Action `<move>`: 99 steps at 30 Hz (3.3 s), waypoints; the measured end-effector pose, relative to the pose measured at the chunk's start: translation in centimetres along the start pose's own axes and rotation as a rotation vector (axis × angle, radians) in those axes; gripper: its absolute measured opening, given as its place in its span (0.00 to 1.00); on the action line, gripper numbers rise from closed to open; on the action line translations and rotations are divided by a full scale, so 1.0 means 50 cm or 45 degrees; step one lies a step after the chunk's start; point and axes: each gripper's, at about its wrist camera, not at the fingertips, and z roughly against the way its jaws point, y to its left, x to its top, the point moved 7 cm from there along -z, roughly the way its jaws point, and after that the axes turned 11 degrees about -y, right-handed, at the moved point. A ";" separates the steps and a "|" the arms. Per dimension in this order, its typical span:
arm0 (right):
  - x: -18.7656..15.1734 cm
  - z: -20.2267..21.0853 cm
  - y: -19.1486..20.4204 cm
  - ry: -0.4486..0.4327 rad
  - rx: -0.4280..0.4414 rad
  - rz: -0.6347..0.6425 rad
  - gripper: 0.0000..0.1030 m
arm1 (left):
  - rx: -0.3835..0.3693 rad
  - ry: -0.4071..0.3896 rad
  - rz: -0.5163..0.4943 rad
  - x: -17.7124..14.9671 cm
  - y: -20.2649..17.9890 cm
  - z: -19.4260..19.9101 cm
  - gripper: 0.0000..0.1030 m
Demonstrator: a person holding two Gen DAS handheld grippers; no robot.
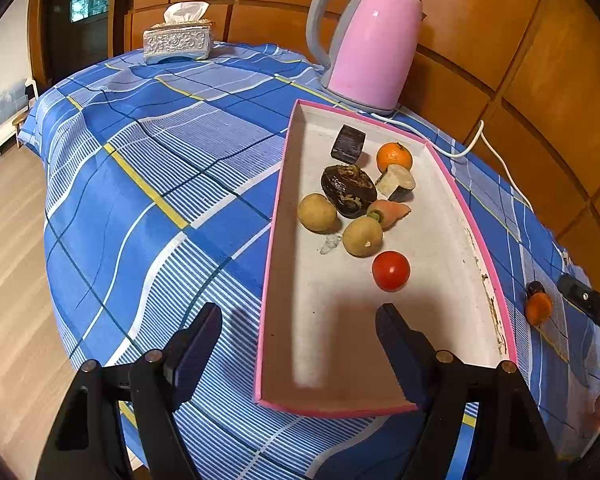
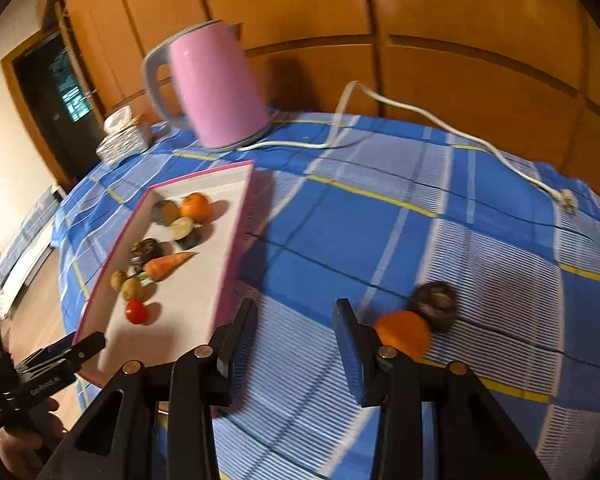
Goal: Organize fruits
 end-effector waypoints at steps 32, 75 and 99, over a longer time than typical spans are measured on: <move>-0.198 0.187 -0.504 -0.070 -1.027 -0.563 0.39 | -0.006 0.001 -0.080 -0.001 -0.032 0.001 0.77; -0.197 0.170 -0.496 -0.145 -1.052 -0.494 0.47 | -0.635 0.178 -0.735 -0.061 -0.537 -0.045 0.80; -0.196 0.165 -0.495 -0.140 -1.060 -0.477 0.49 | -0.688 0.260 -0.743 -0.116 -0.580 -0.106 0.39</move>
